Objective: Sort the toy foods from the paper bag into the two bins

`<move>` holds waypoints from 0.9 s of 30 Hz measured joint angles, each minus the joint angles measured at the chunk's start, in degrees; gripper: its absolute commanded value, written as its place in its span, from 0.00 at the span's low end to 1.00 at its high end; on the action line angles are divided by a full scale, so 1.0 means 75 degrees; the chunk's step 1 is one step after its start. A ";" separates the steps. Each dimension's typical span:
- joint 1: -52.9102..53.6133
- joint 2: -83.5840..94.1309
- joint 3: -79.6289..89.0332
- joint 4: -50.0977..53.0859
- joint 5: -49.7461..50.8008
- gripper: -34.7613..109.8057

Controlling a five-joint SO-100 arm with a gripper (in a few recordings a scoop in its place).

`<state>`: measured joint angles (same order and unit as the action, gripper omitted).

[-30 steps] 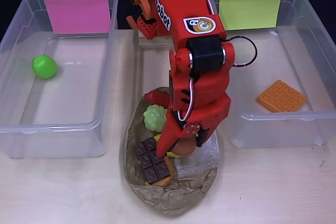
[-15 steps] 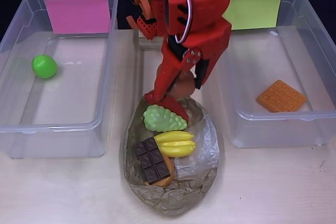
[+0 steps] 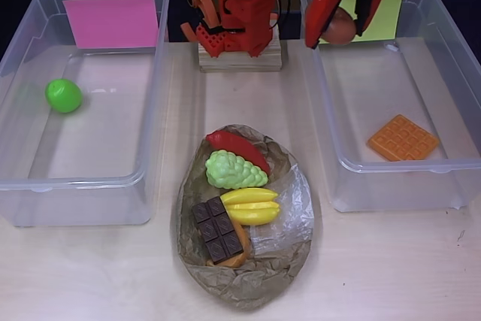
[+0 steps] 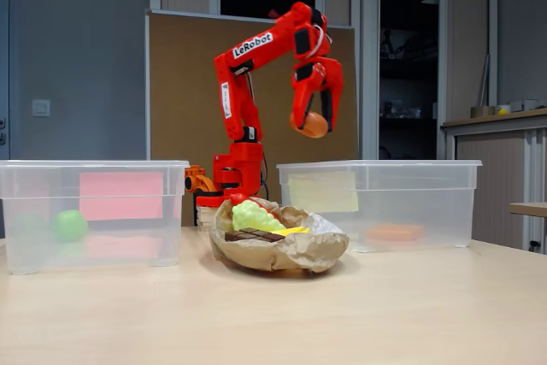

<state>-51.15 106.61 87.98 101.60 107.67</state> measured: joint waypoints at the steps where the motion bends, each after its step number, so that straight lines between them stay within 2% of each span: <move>1: -0.0352 -0.0176 -0.0105 -0.0047 0.0516 0.46; 5: -0.1453 -0.1102 -0.0879 -0.0117 0.2074 0.46; 10: -0.2156 -0.2449 -0.2121 -0.0187 0.3129 0.47; 21: -0.2496 -0.3738 -0.2930 -0.0187 0.3949 0.58; 27: -0.2602 -0.3984 -0.3234 -0.0164 0.4090 0.59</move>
<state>-70.66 76.73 63.72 100.37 138.34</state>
